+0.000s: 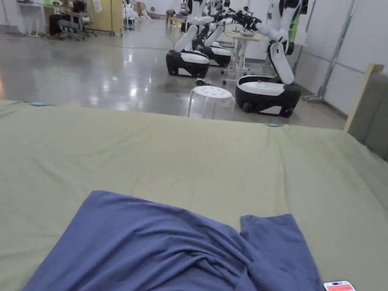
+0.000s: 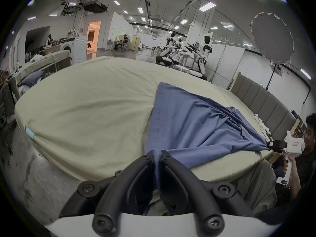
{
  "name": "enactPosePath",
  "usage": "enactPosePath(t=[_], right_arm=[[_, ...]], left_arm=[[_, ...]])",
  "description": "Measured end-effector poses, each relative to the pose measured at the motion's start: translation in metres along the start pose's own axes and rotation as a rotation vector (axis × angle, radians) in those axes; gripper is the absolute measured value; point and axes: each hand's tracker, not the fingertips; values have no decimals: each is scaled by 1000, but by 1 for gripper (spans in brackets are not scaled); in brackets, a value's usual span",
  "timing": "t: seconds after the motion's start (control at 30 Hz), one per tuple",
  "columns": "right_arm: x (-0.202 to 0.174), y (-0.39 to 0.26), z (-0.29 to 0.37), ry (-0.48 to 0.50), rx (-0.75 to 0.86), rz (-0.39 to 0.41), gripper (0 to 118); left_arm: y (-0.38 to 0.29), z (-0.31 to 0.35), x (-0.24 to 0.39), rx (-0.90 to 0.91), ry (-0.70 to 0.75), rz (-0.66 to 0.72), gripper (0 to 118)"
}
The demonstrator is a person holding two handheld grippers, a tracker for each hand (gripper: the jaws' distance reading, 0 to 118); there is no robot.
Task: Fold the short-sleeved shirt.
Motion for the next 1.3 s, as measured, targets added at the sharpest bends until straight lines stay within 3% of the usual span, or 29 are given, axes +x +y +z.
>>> enactPosePath(t=[0.07,0.13,0.17,0.2,0.33,0.6,0.67,0.7,0.77,0.87,0.9,0.97,1.0,1.3], right_arm=[[0,-1,-4,4,1,5,13],[4,-4,-5,-25,1,18,55],[7,-4,-3,-19,5,17,71],[10,-2,0,-8,15,14,84],[14,10,21,30,120,11,85],[-3,33,53,167,319,7,85],[-6,34,53,178,314,11,83],[-9,34,52,184,310,24,74],[-14,34,51,183,297,72,69],[-25,31,45,125,289,176,17],[-28,30,43,122,299,193,7],[-32,29,41,135,293,194,4],[-34,27,40,135,295,196,0],[-67,30,58,135,319,224,0]], left_arm=[[-4,-3,-6,-11,-2,29,9],[-4,-1,-2,13,-11,42,46],[-4,1,0,17,-24,39,68],[-4,5,3,55,-24,19,82],[10,26,27,175,15,-102,82],[34,52,92,386,-55,-186,82],[41,51,105,409,-44,-204,82],[42,50,112,420,-33,-226,82],[42,50,124,464,3,-269,82],[45,46,138,462,10,-313,78],[46,44,141,453,8,-314,69],[51,40,146,423,-13,-315,24],[50,38,150,417,-4,-315,10],[54,38,140,372,-6,-214,3]])
